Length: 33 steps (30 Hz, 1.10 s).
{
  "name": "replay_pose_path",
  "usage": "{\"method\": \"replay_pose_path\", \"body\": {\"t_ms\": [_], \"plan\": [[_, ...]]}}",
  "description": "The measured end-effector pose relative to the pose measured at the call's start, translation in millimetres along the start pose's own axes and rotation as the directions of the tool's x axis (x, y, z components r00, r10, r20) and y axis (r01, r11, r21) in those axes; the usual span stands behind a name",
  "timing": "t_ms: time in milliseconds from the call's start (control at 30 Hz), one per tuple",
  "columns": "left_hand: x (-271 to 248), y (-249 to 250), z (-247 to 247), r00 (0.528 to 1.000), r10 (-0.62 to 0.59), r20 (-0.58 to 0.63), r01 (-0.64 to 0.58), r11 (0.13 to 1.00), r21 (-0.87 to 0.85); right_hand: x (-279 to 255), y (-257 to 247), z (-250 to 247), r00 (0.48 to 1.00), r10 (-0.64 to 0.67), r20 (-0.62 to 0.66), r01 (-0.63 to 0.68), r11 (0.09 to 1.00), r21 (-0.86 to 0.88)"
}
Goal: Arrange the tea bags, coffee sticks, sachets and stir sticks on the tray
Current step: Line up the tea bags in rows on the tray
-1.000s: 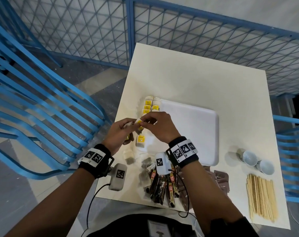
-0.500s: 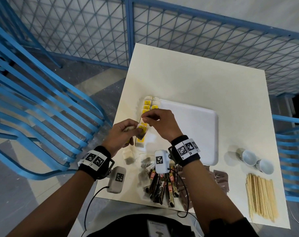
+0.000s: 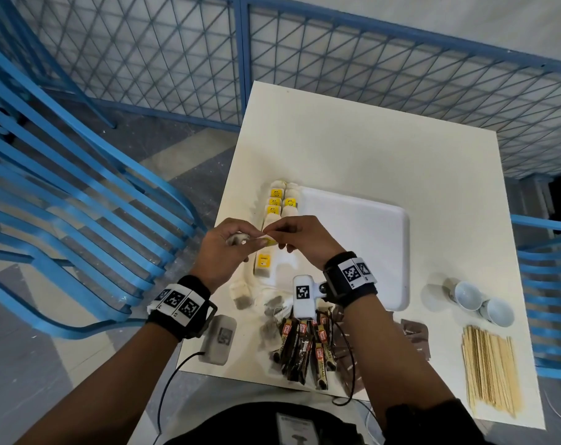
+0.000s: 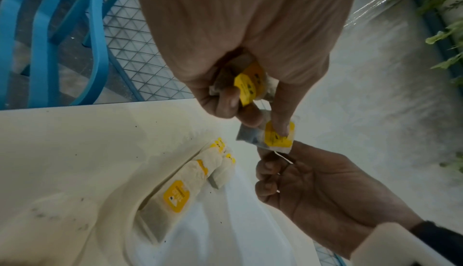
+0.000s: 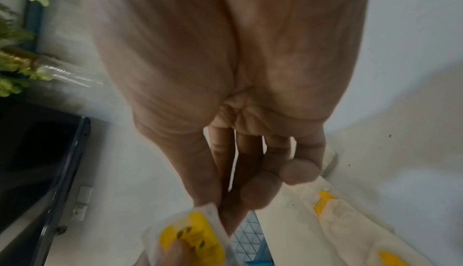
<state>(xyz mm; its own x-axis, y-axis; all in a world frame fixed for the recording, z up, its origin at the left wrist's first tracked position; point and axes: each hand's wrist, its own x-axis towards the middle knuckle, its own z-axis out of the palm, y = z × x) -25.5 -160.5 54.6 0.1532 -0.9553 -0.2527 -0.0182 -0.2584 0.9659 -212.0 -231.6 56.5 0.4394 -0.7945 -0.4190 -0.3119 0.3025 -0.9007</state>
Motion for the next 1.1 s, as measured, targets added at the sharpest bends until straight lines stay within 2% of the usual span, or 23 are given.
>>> {"method": "replay_pose_path", "body": {"t_ms": [133, 333, 467, 600, 800, 1000, 1100], "plan": [[-1, 7, 3, 0.999, 0.042, 0.015, -0.041, 0.998, -0.038, 1, -2, -2, 0.994, 0.056, 0.098, -0.057, 0.998, -0.001], [-3, 11, 4, 0.999, -0.027, 0.033, 0.031, 0.993, -0.114, 3, -5, 0, 0.986, 0.082, 0.144, -0.082, 0.997, -0.006], [1, 5, 3, 0.997, -0.078, -0.028, 0.072, 0.985, -0.159, 3, -3, 5, 1.0, 0.028, 0.007, -0.028, 0.998, -0.048], [7, 3, 5, 0.985, -0.149, -0.087, 0.128, 0.968, -0.214, 0, -7, 10, 0.985, -0.076, -0.156, 0.077, 0.997, -0.004], [9, -1, 5, 0.984, -0.161, -0.078, 0.141, 0.966, -0.215, 0, -12, 18, 0.961, -0.227, -0.158, 0.193, 0.959, -0.208], [8, -5, 4, 0.979, -0.202, -0.029, 0.195, 0.967, -0.163, 5, -12, 13, 0.95, -0.237, -0.203, 0.177, 0.945, -0.276], [8, -6, 6, 0.974, -0.222, -0.044, 0.212, 0.962, -0.173, 6, -7, 16, 0.961, -0.185, -0.203, 0.133, 0.96, -0.246]]}}
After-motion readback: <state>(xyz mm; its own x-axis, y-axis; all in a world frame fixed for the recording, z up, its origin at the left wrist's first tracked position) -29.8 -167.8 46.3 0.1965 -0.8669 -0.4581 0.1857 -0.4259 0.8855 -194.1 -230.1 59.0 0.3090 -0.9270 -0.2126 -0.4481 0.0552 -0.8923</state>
